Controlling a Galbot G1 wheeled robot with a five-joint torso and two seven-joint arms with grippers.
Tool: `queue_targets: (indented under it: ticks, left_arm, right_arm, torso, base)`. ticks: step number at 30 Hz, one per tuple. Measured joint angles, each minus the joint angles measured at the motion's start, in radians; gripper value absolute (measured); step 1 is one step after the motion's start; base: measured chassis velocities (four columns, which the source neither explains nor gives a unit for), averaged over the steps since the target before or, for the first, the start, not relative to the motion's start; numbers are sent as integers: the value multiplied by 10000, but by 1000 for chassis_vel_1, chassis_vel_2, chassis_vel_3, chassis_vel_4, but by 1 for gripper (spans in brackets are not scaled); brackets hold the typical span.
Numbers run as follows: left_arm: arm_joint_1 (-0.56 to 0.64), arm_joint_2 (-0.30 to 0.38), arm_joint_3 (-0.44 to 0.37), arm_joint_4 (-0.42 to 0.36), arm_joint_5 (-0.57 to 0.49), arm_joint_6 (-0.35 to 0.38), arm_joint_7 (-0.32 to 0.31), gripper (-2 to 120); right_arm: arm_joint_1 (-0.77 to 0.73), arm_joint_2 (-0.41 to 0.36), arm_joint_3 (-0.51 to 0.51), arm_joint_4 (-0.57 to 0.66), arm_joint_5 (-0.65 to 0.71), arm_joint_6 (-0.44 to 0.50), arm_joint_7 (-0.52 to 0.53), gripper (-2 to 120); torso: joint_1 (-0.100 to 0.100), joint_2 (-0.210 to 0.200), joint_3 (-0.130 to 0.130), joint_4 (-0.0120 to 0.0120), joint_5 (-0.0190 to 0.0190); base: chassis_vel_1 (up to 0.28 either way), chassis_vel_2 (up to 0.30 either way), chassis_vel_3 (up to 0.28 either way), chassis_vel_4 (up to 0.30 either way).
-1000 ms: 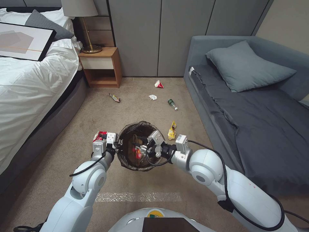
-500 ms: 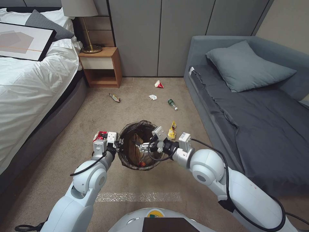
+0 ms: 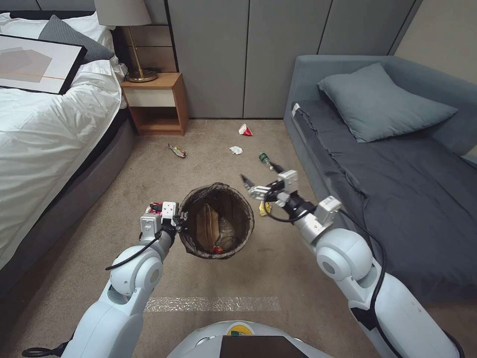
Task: Pick up the trash bin, then pick up the garbage from the floor and place it into the trash bin.
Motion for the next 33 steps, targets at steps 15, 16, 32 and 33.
queue_targets:
  ticks: [15,16,32,33]
  left_arm:
    - [175,-66,-361,-82,409,-119,189,5]
    - [229,-91,-382,-99,489,-150,221,5]
    - [543,-161,-494,-309,751,-221,333,5]
    - [562,-161,-494,-314,761,-225,342,5]
  right_arm:
    - [-3514,2185,3310,-1242,-3260,2805,-162,100]
    - [-3740,2399,3430,-1273,-3346,3000,-137,100]
    - [-4742,3244,3884,-1390,-3599,3651,-552,100]
    - [-4723,3244,3884,-1417,-3598,3671,-556,100]
  torso:
    - [0,1,0,0,1]
    - [0,1,0,0,-1]
    - [0,1,0,0,-1]
    - [0,1,0,0,-1]
  base:
    - [0,0,0,0]
    - [0,0,0,0]
    - [0,0,0,0]
    - [0,0,0,0]
